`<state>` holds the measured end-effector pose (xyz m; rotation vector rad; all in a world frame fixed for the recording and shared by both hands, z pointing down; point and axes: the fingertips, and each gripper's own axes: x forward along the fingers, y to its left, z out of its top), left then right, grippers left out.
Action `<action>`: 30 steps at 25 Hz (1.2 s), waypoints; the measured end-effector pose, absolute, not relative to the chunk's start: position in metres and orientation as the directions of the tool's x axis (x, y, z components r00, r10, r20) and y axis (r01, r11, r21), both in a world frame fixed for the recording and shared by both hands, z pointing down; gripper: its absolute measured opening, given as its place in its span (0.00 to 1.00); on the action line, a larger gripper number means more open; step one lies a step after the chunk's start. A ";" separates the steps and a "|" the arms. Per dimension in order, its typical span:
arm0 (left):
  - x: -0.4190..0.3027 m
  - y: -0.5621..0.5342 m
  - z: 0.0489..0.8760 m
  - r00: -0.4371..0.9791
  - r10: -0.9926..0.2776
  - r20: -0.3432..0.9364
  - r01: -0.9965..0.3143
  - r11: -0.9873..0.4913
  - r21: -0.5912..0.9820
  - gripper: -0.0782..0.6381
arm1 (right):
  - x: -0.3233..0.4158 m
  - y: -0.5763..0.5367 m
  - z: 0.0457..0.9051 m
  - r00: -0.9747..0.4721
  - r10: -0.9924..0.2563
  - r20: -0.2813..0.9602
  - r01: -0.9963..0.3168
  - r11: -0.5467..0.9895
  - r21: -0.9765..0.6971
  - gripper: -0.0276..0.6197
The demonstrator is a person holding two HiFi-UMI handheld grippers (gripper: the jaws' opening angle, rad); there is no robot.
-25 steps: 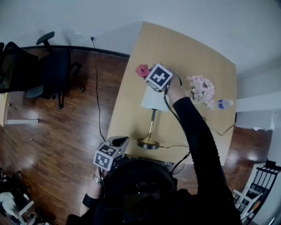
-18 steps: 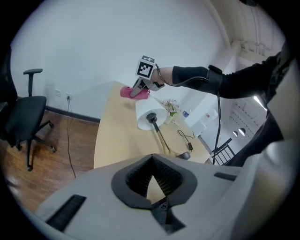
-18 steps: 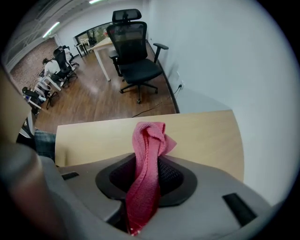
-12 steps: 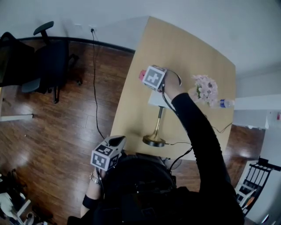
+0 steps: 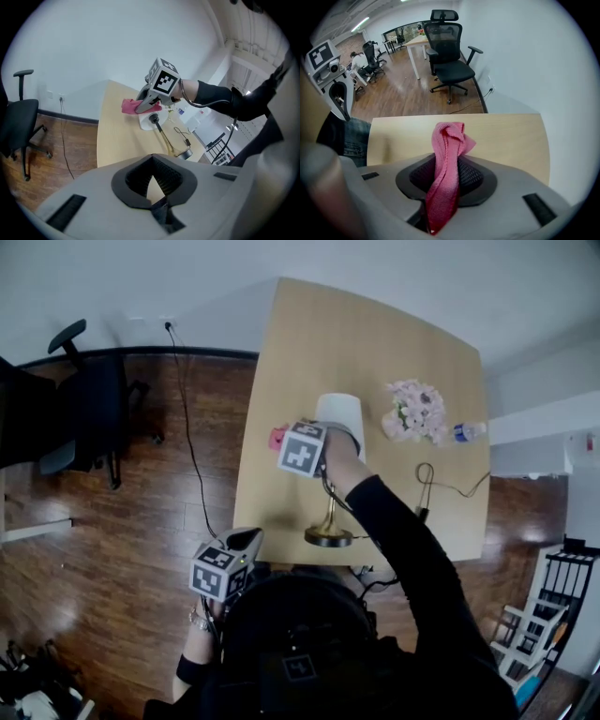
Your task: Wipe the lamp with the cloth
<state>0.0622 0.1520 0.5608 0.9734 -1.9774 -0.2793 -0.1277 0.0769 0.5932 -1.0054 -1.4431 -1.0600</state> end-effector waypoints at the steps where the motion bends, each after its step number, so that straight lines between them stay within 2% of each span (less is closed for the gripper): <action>1: 0.063 0.149 0.561 -0.288 -0.730 0.619 -0.537 0.659 0.527 0.12 | -0.120 0.079 0.593 -0.113 0.057 0.992 0.960 0.262 0.095 0.23; 10: 0.081 0.129 0.560 -0.239 -0.735 0.634 -0.596 0.627 0.502 0.12 | -0.059 0.090 0.596 -0.103 0.150 0.983 0.952 0.301 0.054 0.23; 14: 0.092 0.121 0.559 -0.220 -0.735 0.641 -0.614 0.615 0.495 0.12 | -0.037 0.097 0.586 -0.092 0.263 0.960 0.946 0.324 0.002 0.23; 17: 0.097 0.115 0.557 -0.220 -0.733 0.643 -0.622 0.613 0.486 0.12 | -0.012 0.097 0.567 -0.078 0.398 0.914 0.936 0.344 -0.070 0.23; 19: 0.100 0.111 0.557 -0.218 -0.732 0.646 -0.624 0.613 0.484 0.11 | 0.000 0.078 0.559 -0.113 0.439 0.891 0.925 0.374 -0.067 0.23; 25: 0.108 0.098 0.562 -0.198 -0.715 0.671 -0.631 0.616 0.471 0.11 | -0.002 -0.027 0.583 -0.253 0.312 0.916 0.852 0.521 0.058 0.23; 30: 0.107 0.087 0.557 -0.202 -0.696 0.690 -0.625 0.634 0.456 0.12 | -0.032 -0.032 0.600 -0.310 0.308 0.899 0.855 0.505 0.121 0.24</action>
